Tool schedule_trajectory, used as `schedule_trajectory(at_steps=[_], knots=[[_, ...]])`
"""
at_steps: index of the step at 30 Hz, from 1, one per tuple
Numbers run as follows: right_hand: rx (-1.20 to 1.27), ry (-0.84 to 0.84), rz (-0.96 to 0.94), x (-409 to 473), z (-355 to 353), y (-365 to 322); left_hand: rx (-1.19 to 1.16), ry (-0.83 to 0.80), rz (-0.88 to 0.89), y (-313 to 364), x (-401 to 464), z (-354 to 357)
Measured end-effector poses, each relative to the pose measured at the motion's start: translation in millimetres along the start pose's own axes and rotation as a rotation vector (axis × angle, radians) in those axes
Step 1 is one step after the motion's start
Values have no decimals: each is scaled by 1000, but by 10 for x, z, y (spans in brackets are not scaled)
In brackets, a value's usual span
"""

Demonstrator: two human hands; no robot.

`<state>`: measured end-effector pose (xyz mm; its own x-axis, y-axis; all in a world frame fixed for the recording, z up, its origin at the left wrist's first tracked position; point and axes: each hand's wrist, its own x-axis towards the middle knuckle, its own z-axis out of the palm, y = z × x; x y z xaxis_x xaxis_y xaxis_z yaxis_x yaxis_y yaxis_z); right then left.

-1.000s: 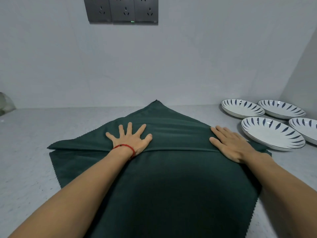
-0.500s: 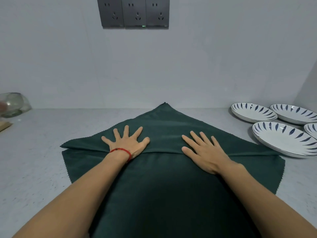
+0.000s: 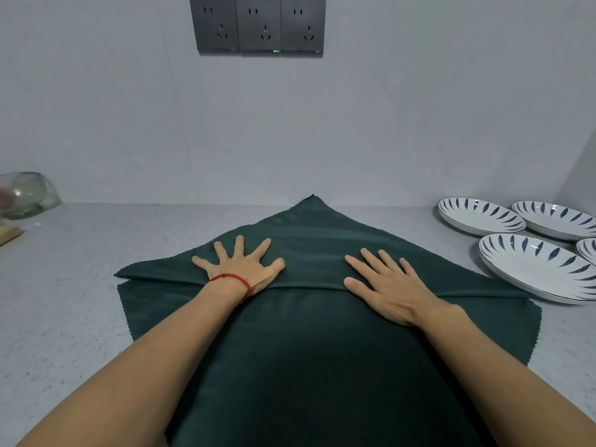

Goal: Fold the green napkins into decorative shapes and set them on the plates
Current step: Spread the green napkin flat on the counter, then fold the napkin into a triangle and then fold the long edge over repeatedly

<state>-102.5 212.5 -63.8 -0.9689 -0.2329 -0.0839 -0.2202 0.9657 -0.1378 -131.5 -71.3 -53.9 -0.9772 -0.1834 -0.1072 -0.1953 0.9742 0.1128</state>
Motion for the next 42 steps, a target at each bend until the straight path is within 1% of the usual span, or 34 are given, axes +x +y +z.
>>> schedule_trajectory(at_steps=[7, 10, 12, 13, 15, 17, 20, 23, 28, 32, 34, 36, 37, 38, 39, 40, 41, 42], knots=[[84, -20, 16, 54, -137, -29, -4, -23, -11, 44, 12, -60], [106, 55, -11, 125, -192, -77, 4, 83, 56, 135, -29, -82], [118, 86, -9, 241, -234, -144, -59, 172, 153, 257, -66, -80], [107, 84, -4, 317, -254, -184, -83, 182, 201, 325, -93, -55], [80, 69, -1, 479, -306, -281, -73, 142, 267, 444, -146, 32], [80, 59, -14, 685, -353, -395, -22, 95, 274, 486, -170, 154], [70, 6, 0, 983, -357, -503, 26, 106, 274, 471, -160, 231], [55, -34, 63, 1171, -274, -510, 37, 122, 284, 462, -159, 243], [-34, 28, 64, 1289, -198, -502, 41, 137, 284, 458, -135, 267], [-10, 26, 50, 1299, -212, -516, 23, 137, 296, 457, -105, 272], [14, 53, 20, 1204, -246, -545, 19, 118, 300, 455, -107, 278], [1, 119, -50, 1007, -281, -574, -7, 119, 299, 460, -107, 266], [-6, 163, -95, 859, -287, -576, -41, 152, 300, 465, -127, 251], [-1, 209, -138, 709, -283, -573, -83, 239, 319, 468, -155, 218], [7, 252, -171, 542, -263, -564, -134, 369, 367, 472, -198, 182], [13, 296, -201, 384, -232, -544, -195, 494, 448, 474, -237, 157], [20, 343, -229, 222, -192, -520, -258, 579, 541, 463, -300, 147], [29, 382, -258, 103, -156, -498, -295, 582, 625, 447, -367, 133]])
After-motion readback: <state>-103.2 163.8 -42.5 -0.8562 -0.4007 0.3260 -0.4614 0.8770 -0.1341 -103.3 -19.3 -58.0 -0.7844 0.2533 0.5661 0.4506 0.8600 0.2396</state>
